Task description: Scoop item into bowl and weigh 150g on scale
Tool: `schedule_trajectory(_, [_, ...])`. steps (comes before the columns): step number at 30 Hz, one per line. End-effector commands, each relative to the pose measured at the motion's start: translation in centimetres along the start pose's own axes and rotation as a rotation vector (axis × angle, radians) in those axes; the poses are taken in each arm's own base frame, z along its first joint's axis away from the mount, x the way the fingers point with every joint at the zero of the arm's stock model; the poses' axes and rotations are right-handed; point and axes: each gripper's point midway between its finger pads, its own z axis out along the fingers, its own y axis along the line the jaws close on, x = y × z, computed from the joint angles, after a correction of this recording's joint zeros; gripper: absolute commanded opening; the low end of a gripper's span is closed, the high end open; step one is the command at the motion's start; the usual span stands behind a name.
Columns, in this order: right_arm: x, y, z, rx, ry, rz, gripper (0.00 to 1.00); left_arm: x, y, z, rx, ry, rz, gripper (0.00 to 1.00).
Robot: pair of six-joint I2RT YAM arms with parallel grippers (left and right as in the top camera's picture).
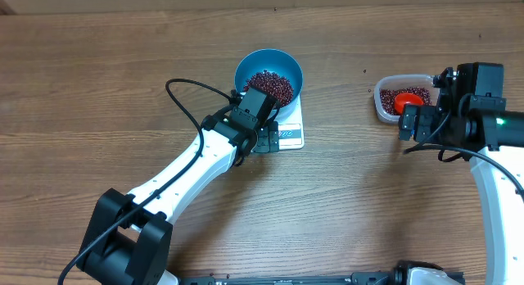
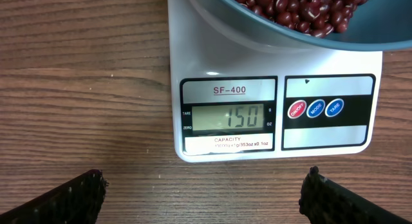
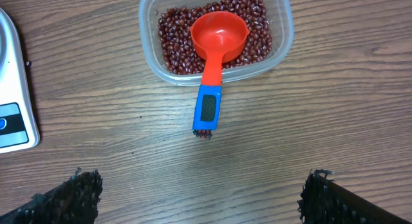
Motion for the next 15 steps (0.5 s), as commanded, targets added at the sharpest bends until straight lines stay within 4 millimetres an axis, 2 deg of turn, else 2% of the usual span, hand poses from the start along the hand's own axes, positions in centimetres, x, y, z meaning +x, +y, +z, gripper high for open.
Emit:
schedule_trajectory(1, [-0.98, 0.12, -0.79, -0.001, -0.035, -0.008, 1.0, -0.64, -0.41, -0.37, 0.009, -0.015, -0.017, 1.0])
schedule_trajectory(15, [-0.98, 0.12, -0.79, -0.001, -0.035, -0.008, 1.0, -0.6, -0.48, -0.37, 0.012, -0.012, -0.017, 0.99])
